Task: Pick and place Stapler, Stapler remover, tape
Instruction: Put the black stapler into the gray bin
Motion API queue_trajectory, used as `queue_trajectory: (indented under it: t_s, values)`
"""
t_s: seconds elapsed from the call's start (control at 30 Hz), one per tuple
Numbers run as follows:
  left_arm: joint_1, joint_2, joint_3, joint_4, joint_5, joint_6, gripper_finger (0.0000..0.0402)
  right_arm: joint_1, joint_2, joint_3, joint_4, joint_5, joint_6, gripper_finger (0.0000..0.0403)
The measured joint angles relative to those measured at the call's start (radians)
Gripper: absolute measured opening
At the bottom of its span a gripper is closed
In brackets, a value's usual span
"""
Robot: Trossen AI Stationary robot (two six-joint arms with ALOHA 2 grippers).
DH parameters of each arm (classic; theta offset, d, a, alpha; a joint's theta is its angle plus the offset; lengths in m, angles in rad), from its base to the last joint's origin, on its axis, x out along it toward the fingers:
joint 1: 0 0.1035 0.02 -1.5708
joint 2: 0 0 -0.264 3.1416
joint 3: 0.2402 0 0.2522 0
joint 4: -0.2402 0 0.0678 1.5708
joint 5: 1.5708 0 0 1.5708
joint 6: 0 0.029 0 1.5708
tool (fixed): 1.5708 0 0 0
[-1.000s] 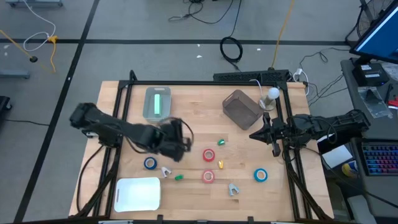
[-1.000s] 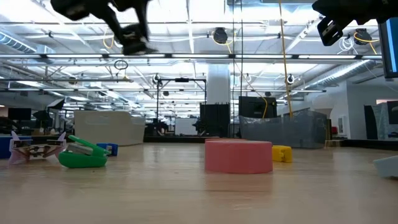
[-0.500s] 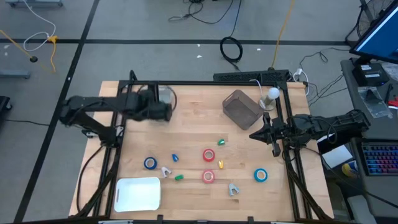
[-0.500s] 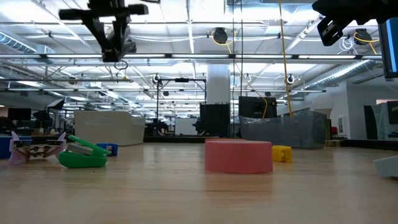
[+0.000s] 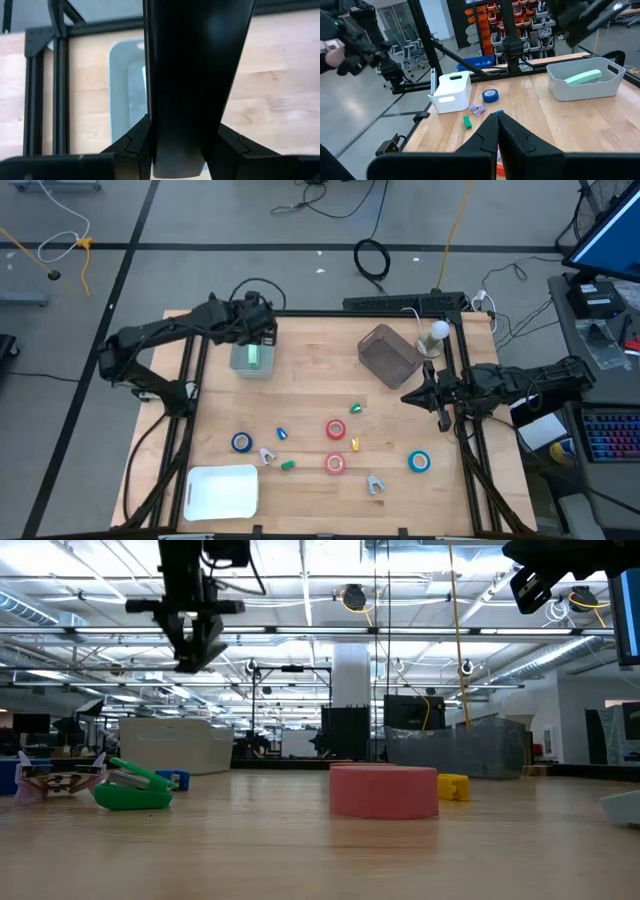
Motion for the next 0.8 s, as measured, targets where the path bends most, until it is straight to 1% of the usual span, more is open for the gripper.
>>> queue_trajectory:
  t_s: [0.17,0.37,0.47,0.67,0.8]
  values:
    - [0.022,0.001,-0.136,0.175,0.066,0.011,0.0134,0.0,0.0,0.0,0.0,0.002,0.0,0.0001]
    - [0.043,0.001,-0.243,0.314,0.11,-0.002,0.0134,0.0,0.0,0.0,0.0,0.003,0.0,0.0001]
    - [0.059,0.001,-0.271,0.33,0.13,-0.017,0.0134,0.0,0.0,0.0,0.0,0.003,0.0,0.0001]
    - [0.071,0.01,-0.279,0.333,0.141,0.002,0.0134,0.0,0.0,0.0,0.0,0.003,0.001,0.0001]
    - [0.073,-0.021,-0.278,0.282,0.121,-0.011,0.0134,0.0,0.0,0.0,0.0,0.003,0.033,0.0001]
